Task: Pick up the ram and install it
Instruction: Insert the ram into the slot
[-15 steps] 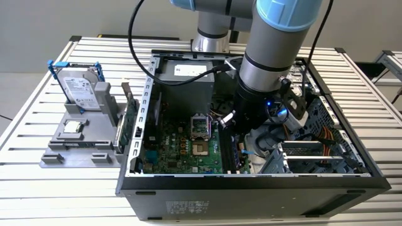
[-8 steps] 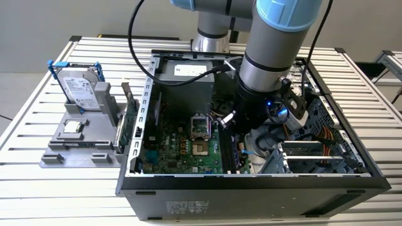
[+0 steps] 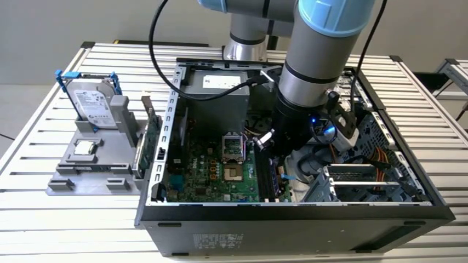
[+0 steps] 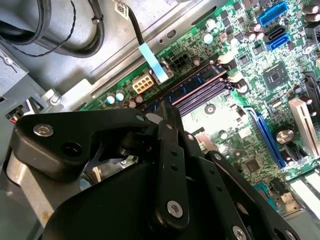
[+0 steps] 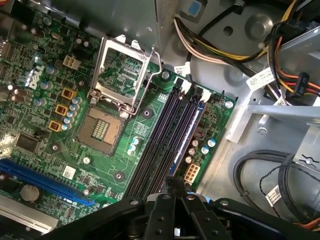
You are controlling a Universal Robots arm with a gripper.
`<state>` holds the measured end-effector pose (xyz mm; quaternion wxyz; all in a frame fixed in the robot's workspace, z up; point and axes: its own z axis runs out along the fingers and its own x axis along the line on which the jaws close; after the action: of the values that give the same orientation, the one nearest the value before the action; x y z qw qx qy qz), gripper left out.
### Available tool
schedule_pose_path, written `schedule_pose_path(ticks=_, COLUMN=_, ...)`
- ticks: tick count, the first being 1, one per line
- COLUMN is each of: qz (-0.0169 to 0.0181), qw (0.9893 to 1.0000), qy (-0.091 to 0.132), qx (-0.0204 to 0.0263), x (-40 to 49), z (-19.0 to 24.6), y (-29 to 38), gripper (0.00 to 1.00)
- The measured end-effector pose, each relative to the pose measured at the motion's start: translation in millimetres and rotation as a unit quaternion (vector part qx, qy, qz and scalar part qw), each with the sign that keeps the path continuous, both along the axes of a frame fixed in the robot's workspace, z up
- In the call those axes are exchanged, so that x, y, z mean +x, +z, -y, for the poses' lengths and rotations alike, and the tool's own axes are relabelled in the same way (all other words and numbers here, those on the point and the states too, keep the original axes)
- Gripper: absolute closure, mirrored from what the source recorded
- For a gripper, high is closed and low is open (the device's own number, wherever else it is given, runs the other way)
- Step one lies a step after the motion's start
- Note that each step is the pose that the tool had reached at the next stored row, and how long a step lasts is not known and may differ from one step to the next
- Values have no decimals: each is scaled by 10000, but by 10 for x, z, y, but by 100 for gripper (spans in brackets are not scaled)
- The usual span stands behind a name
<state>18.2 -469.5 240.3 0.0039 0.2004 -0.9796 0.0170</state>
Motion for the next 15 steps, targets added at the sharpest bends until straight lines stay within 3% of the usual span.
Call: schedule_pose_path(ticks=15, qz=0, qw=9994, qy=346, qx=0, x=0, z=0, y=0, gripper=100)
